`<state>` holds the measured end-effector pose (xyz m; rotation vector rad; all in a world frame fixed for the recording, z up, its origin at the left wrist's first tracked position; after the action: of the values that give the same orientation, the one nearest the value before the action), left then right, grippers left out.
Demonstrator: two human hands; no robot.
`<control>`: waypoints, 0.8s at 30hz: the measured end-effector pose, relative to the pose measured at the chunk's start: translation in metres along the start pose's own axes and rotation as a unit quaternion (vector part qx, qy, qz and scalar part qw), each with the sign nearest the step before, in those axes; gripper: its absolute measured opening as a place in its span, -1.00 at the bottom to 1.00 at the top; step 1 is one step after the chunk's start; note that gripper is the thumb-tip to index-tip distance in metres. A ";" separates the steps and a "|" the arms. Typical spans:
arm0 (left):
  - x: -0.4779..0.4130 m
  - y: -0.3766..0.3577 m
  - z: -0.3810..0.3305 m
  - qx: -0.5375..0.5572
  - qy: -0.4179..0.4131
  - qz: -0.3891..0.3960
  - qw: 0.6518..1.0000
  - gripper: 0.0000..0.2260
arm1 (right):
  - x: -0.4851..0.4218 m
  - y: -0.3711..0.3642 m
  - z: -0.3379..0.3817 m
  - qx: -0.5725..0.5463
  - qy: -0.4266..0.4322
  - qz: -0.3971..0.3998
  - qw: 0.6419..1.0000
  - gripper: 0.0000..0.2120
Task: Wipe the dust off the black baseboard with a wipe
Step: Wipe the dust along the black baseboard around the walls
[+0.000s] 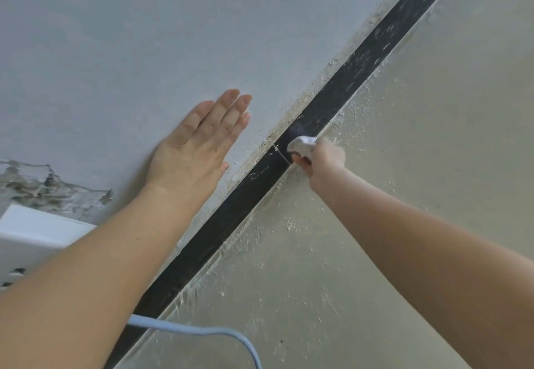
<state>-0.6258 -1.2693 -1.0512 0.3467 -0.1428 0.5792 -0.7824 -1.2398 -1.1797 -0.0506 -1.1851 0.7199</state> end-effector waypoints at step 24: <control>0.001 0.000 0.000 -0.001 0.003 0.002 1.000 -0.32 | 0.016 0.007 0.026 -0.095 -0.041 0.060 0.993 -0.73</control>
<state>-0.6256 -1.2689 -1.0506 0.3433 -0.1384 0.5831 -0.8048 -1.2342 -1.1594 -0.2544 -1.3346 0.7177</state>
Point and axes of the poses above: each hand's wrist, its own x-axis away from the middle knuckle, its own y-axis out of the back of the hand, z = x × y, the point moved 1 cm from there along -x, towards the middle knuckle, and after that the axes turned 4 degrees about -y, right-handed, at the moved point
